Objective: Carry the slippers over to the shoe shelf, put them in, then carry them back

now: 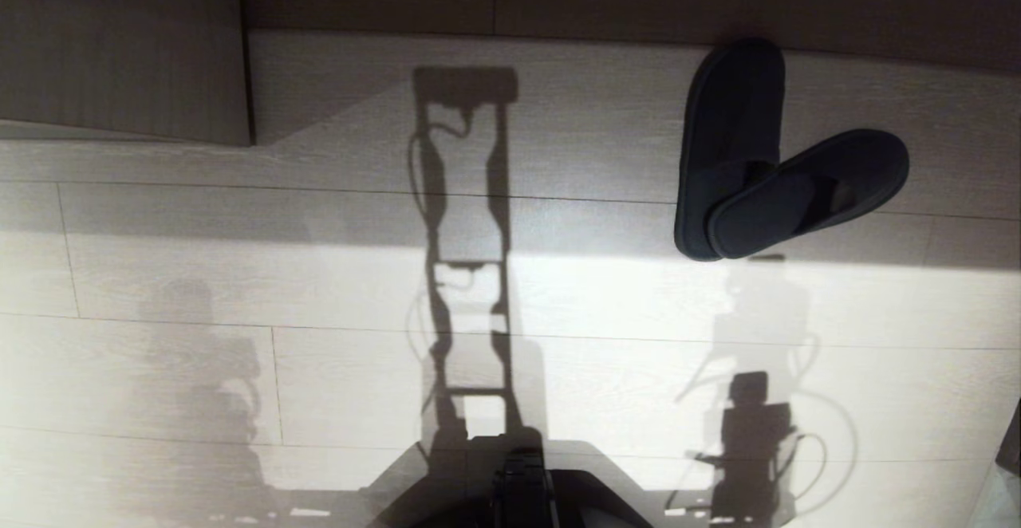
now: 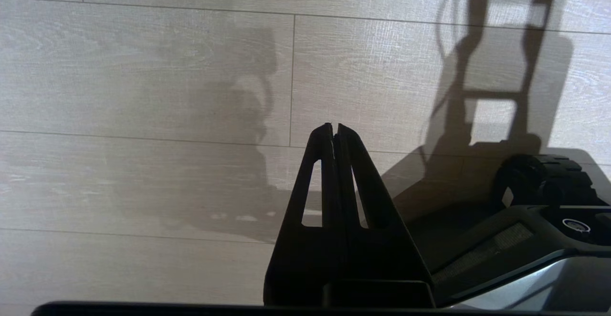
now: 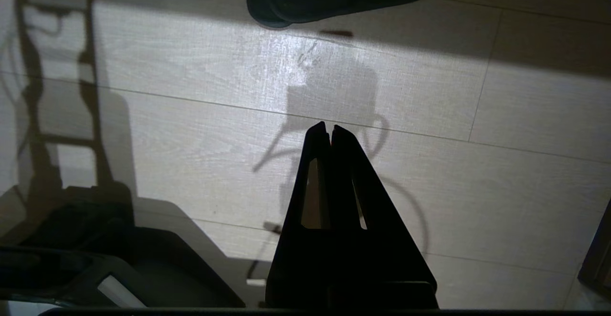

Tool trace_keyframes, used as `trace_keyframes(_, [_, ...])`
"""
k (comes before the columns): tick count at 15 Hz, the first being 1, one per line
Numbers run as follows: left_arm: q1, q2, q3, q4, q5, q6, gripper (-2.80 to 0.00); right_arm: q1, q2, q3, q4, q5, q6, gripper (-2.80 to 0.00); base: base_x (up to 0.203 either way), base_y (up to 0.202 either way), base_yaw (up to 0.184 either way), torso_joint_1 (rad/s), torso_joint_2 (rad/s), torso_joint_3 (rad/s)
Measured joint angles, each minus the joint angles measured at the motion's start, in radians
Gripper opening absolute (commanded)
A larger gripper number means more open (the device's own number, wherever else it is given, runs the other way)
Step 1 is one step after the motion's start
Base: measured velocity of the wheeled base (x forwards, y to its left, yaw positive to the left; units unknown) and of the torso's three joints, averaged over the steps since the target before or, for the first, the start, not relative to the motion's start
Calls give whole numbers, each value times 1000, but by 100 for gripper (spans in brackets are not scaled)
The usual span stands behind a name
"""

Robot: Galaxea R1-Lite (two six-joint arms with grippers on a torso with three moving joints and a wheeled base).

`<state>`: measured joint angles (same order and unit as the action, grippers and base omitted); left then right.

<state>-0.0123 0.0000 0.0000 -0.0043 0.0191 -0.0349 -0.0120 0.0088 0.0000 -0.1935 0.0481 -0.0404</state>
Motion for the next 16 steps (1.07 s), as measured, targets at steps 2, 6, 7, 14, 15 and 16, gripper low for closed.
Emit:
trace_keyframes(2, [0, 0, 0, 0, 0, 0, -280, -6, -8, 0, -1, 0, -1, -280, 0, 0, 0, 0, 0, 0])
trace_keyframes(6, [0, 0, 0, 0, 0, 0, -280, -8, -12, 0, -6, -4, -5, -280, 0, 0, 0, 0, 0, 0])
trace_keyframes(7, [0, 0, 0, 0, 0, 0, -280, -8, -12, 0, 15, -5, -28, -280, 0, 0, 0, 0, 0, 0])
trace_keyframes(14, [0, 0, 0, 0, 0, 0, -280, -6, -13, -1, 165, -24, -47, -280, 0, 0, 0, 0, 0, 0])
trace_keyframes(15, [0, 0, 0, 0, 0, 0, -280, -6, -13, 0, 220, -27, -46, -280, 0, 0, 0, 0, 0, 0])
trace_keyframes(16, [0, 0, 0, 0, 0, 0, -280, -5, -13, 0, 253, -29, -44, -280, 0, 0, 0, 0, 0, 0])
